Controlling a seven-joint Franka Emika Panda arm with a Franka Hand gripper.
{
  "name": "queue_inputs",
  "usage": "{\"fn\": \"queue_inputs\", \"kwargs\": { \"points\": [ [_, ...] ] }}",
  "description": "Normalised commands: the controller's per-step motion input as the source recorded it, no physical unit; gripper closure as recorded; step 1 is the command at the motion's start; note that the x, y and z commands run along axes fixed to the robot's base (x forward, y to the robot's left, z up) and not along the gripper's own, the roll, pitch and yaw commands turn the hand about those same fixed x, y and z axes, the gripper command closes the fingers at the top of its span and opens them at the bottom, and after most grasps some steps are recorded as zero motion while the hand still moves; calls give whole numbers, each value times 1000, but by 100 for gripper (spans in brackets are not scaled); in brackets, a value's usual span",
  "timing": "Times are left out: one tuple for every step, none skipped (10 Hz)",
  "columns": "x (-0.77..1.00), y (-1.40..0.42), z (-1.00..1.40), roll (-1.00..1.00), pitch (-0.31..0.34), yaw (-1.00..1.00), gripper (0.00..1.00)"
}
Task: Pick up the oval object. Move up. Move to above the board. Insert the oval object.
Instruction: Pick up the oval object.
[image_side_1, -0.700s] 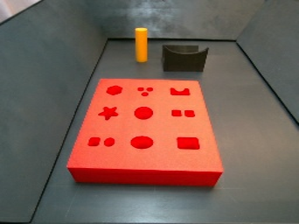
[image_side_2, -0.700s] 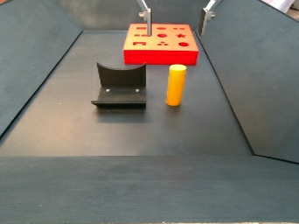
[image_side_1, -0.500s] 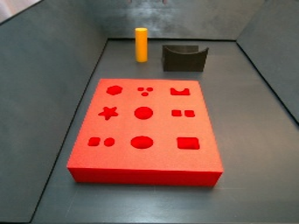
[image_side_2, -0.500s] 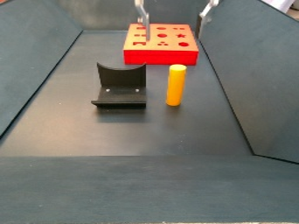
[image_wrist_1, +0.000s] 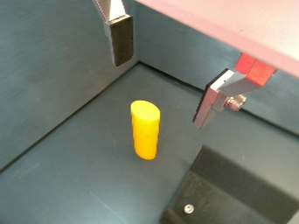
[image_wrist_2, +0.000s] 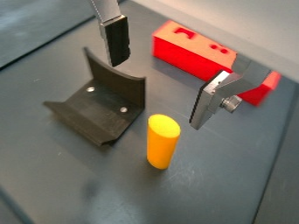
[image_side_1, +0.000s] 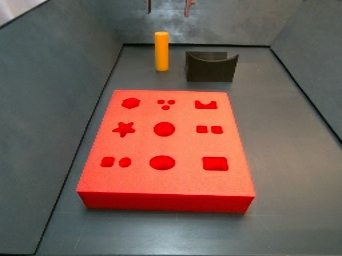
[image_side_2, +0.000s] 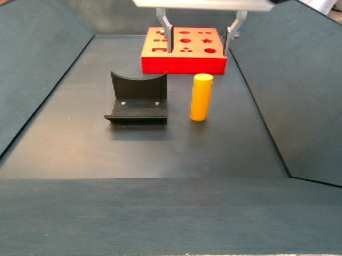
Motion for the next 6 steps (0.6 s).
{"fn": "queue_inputs", "kwargs": {
  "points": [
    [0, 0, -220, 0, 0, -1000, 0],
    [0, 0, -226, 0, 0, -1000, 0],
    [0, 0, -226, 0, 0, -1000, 0],
    [0, 0, -223, 0, 0, -1000, 0],
    [0, 0, -217, 0, 0, -1000, 0],
    [0, 0, -186, 0, -11, -1000, 0]
  ]
}}
